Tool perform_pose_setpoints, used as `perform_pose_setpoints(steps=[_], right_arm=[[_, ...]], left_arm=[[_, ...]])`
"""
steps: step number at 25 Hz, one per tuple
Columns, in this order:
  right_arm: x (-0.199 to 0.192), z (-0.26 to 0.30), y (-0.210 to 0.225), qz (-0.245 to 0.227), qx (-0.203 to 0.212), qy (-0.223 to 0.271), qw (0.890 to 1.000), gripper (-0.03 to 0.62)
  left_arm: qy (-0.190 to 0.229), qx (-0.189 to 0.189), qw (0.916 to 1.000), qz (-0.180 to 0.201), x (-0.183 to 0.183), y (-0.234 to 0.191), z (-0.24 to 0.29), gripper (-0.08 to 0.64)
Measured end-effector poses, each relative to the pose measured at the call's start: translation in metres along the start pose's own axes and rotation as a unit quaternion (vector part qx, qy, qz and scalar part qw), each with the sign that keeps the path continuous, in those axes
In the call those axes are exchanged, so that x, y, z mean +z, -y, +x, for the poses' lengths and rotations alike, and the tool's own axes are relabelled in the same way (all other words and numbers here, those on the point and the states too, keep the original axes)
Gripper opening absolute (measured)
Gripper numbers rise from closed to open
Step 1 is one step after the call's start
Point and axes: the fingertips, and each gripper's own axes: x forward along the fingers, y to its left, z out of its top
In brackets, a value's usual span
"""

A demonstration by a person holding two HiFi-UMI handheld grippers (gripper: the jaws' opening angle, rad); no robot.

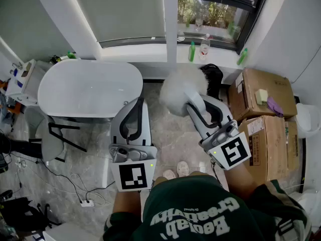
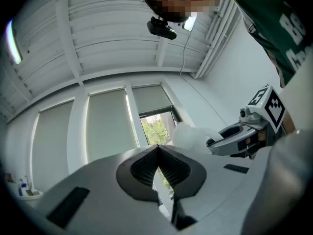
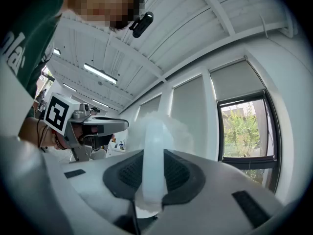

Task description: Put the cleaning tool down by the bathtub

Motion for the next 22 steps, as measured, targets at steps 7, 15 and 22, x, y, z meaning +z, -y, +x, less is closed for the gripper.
perform_pose_setpoints(steps=[7, 15, 22], right_arm=[[0.002, 0.002, 0.003, 0.005, 0.012, 0.003, 1.0, 0.094], [-0.006, -0.008, 0.013, 0.013, 0.018, -0.003, 1.0, 0.094], [-0.012, -0.02, 0.021, 0.024, 0.022, 0.0, 0.999, 0.094]], left_arm=[[0.001, 0.0, 1.0, -0.002, 0.002, 0.001, 0.006, 0.005], [0.005, 0.004, 0.9999, -0.012, 0.008, 0.011, 0.014, 0.005], [0.003, 0.004, 0.9999, -0.01, 0.008, 0.029, 0.018, 0.005]])
